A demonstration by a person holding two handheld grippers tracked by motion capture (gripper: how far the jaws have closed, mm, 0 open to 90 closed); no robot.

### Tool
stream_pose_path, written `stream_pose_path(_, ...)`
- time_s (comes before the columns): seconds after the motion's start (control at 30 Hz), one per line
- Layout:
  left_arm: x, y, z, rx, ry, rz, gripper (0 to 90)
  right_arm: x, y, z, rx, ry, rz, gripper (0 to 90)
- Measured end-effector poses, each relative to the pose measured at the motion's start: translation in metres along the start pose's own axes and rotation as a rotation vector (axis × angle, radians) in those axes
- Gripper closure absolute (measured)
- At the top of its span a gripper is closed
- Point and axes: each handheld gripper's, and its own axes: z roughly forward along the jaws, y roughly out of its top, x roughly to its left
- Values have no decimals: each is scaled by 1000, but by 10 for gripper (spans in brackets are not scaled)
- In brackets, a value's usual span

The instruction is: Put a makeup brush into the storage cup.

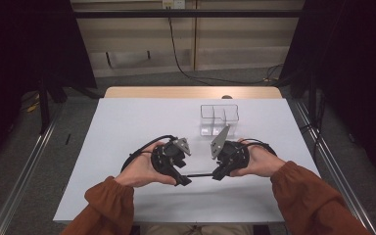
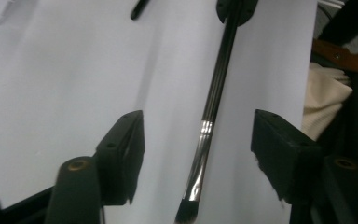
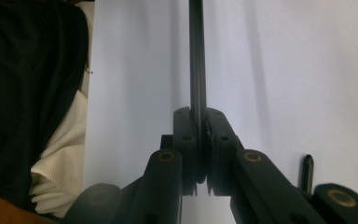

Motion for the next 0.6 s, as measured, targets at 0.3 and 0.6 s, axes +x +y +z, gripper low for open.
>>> stream_pose_path(0.3,4,-17,-4,-62,44,-81,98,-1,-9,-2,-7,-2,29,843)
stream_pose_path(0.6,-4,-36,-15,-147,63,-84,44,1,-27,-8,-41,-30,66,843)
